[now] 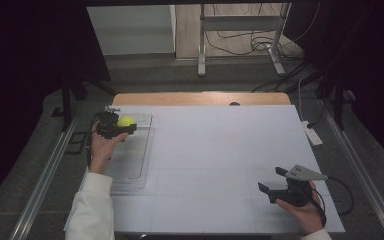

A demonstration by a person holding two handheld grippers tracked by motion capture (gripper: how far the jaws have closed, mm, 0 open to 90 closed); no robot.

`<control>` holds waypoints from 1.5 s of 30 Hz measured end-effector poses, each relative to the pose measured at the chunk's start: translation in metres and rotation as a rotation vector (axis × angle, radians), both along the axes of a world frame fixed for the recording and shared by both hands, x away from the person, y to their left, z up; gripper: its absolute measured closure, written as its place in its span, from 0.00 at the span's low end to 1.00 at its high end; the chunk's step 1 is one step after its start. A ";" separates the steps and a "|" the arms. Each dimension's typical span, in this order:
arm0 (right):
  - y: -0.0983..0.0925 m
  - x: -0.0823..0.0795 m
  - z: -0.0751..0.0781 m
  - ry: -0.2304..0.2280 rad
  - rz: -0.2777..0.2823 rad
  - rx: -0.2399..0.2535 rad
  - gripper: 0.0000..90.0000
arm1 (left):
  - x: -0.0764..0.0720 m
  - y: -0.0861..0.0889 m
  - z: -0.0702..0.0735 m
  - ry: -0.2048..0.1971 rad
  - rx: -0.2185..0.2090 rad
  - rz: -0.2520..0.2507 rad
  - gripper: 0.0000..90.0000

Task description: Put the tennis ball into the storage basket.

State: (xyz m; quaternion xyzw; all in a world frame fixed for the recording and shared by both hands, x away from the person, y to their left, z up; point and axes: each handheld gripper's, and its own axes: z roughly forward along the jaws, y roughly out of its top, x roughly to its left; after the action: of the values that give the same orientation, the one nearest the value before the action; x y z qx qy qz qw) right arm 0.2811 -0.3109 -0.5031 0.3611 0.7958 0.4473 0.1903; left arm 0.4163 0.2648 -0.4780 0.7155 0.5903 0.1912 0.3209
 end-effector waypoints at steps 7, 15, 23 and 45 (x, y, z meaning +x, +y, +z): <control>0.000 0.000 0.000 0.000 -0.001 0.000 0.13 | 0.002 0.001 -0.004 0.017 0.006 0.009 0.30; 0.000 0.000 0.000 0.001 0.000 -0.001 0.13 | 0.003 0.000 -0.005 0.024 0.013 0.002 0.30; 0.000 0.000 0.000 0.002 0.002 0.000 0.13 | 0.004 -0.002 -0.008 0.034 0.037 0.009 0.30; 0.000 0.001 -0.001 0.004 -0.001 -0.003 0.13 | 0.011 -0.005 -0.021 0.088 0.116 0.012 0.29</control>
State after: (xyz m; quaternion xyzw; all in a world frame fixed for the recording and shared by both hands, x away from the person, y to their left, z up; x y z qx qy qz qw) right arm 0.2817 -0.3108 -0.5039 0.3623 0.7966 0.4453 0.1892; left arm 0.4274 0.2597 -0.4986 0.7369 0.5962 0.1954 0.2516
